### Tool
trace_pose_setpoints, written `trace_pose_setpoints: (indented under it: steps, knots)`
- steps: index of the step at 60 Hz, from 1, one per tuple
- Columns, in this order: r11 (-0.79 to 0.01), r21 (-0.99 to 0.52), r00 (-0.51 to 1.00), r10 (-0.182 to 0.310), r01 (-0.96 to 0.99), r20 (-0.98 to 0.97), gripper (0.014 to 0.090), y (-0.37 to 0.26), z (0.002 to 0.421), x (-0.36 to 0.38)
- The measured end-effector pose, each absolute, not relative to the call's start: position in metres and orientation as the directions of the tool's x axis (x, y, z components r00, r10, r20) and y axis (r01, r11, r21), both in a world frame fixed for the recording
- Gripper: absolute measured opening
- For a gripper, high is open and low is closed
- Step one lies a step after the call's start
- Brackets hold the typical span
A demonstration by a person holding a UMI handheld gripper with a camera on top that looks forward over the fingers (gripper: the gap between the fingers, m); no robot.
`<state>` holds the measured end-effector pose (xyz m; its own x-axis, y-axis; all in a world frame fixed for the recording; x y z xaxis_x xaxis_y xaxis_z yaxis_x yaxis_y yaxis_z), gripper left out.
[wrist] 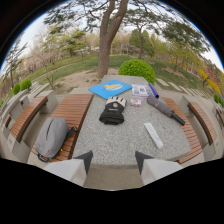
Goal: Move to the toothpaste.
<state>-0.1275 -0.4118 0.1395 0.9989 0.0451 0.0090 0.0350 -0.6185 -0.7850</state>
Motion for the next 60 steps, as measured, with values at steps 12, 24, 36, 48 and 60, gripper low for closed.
trace_pose_setpoints:
  steps: [12, 24, 36, 48, 60]
  knots:
    - [-0.621, -0.783, 0.999, 0.026, 0.033, 0.022, 0.0841, -0.423, 0.137, -0.096]
    - [-0.634, -0.773, 0.999, -0.017, 0.023, 0.044, 0.0841, -0.424, 0.120, -0.042]
    - [-0.657, -0.754, 0.999, -0.027, 0.016, 0.045, 0.0839, -0.394, 0.096, 0.002]
    - [-0.664, -0.747, 0.999, 0.006, 0.036, 0.043, 0.0842, -0.342, 0.074, 0.030]
    - [-0.680, -0.732, 0.999, 0.036, 0.041, 0.023, 0.0845, -0.295, 0.046, 0.040]
